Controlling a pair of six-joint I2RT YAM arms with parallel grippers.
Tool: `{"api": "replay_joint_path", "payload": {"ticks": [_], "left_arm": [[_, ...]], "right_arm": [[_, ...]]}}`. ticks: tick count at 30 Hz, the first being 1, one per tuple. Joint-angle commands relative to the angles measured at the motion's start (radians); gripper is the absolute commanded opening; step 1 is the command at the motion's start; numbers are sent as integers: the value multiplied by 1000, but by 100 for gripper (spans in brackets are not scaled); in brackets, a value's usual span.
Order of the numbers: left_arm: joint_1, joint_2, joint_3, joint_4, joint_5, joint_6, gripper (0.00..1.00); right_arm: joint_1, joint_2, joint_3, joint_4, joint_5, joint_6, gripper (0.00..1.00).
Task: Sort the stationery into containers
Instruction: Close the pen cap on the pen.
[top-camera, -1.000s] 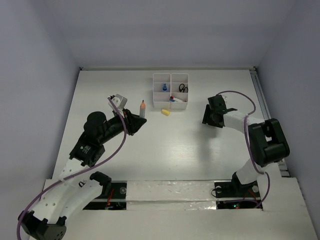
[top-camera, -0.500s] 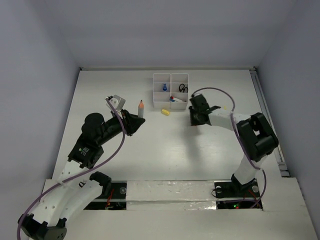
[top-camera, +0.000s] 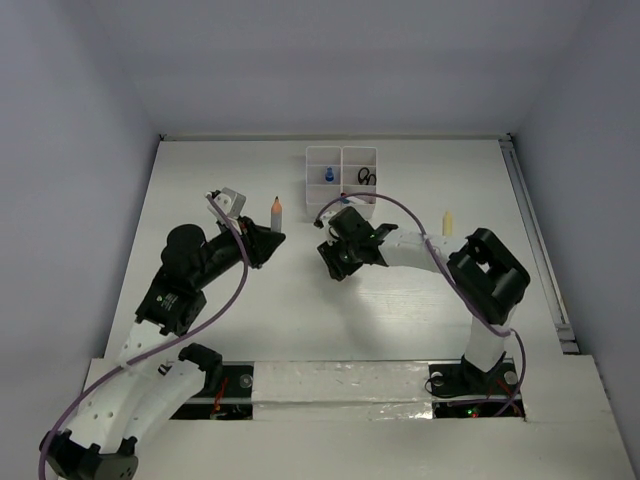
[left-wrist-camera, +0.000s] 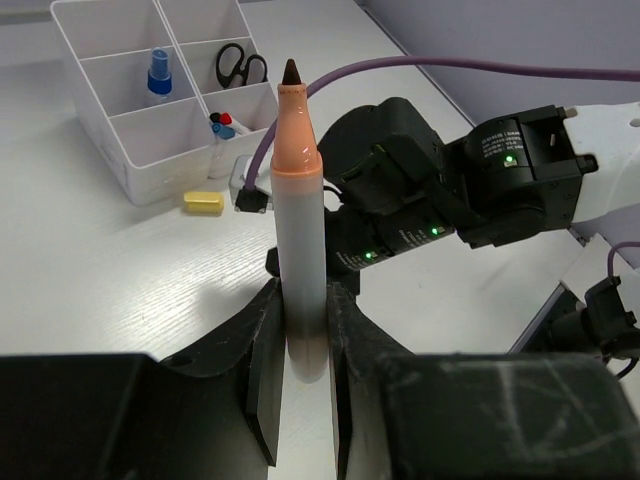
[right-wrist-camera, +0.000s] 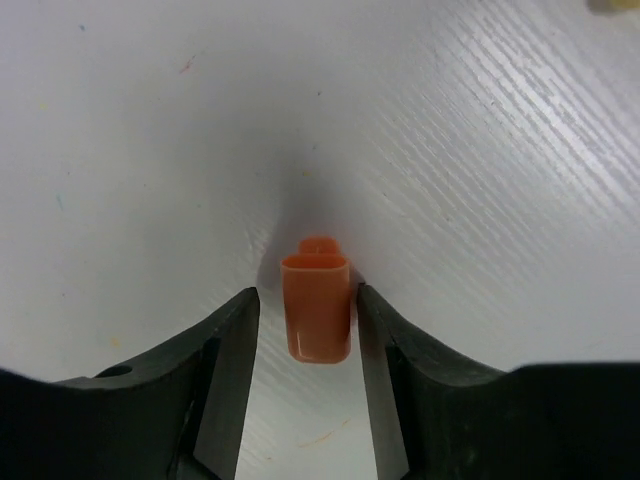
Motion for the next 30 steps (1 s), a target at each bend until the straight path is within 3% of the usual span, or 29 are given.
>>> {"api": "replay_joint_path", "payload": {"ticks": [1, 8, 12, 19, 30], "left_arm": [[14, 3, -4, 42, -3, 7, 0], [33, 3, -4, 41, -9, 6, 0], [44, 1, -2, 41, -6, 9, 0], [64, -11, -7, 44, -15, 4, 0], [73, -7, -13, 41, -16, 4, 0]], "right_arm": [[-7, 23, 2, -62, 38, -60, 52], [-7, -118, -14, -53, 72, -6, 77], [3, -235, -82, 10, -24, 90, 78], [68, -272, -200, 195, -204, 215, 76], [68, -158, -165, 202, -143, 285, 76]]}}
